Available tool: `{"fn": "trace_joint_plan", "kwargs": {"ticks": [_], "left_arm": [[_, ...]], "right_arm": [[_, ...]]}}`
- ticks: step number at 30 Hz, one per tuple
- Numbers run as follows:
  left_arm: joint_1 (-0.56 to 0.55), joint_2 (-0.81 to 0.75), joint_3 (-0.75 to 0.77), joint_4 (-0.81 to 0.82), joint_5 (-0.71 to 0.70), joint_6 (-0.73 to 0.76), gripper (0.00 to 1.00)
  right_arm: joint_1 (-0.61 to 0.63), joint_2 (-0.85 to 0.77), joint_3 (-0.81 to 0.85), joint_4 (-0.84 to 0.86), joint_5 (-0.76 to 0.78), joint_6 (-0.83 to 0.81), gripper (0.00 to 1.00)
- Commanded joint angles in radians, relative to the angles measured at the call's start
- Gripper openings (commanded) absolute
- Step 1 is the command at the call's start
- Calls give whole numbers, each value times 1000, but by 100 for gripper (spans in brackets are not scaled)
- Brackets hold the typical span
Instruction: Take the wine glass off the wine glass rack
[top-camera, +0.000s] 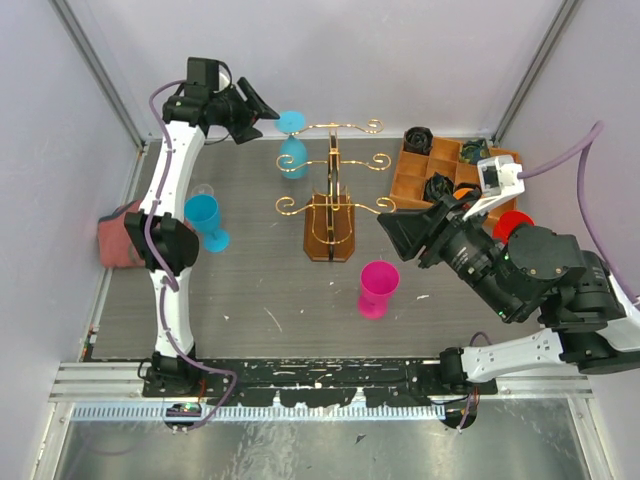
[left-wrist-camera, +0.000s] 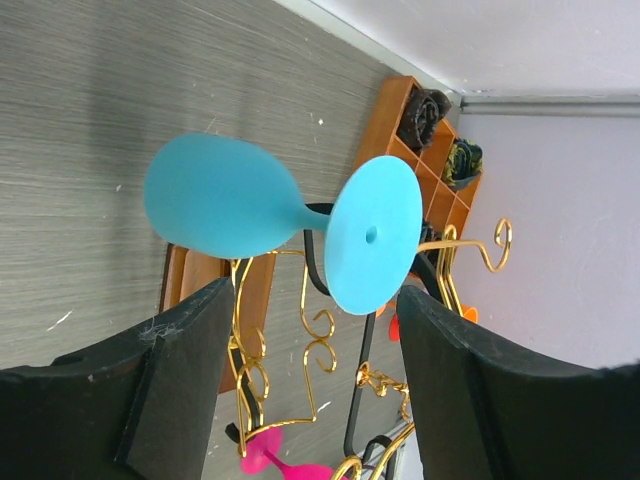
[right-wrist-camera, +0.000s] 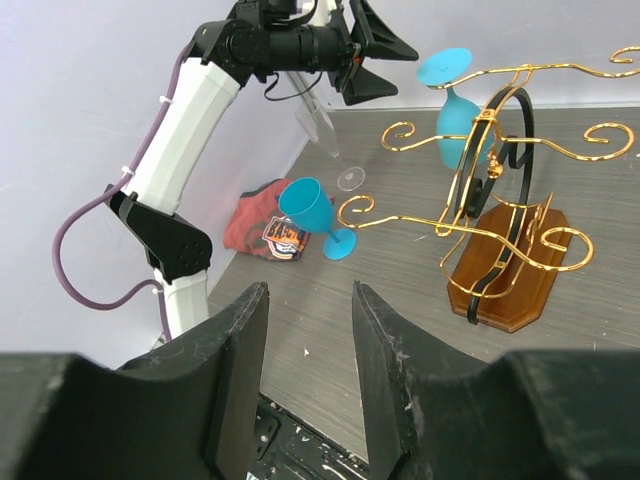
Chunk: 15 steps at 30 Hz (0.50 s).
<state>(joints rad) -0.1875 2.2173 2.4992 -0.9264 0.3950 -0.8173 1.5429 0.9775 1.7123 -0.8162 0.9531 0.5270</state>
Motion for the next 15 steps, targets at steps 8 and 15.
{"fn": "trace_joint_plan", "kwargs": {"ticks": [8, 15], "left_arm": [[-4, 84, 55, 99, 46, -65, 66], [-10, 85, 12, 145, 71, -97, 51]], "right_arm": [[1, -65, -57, 9, 74, 35, 44], [0, -84, -63, 5, 94, 41, 44]]}}
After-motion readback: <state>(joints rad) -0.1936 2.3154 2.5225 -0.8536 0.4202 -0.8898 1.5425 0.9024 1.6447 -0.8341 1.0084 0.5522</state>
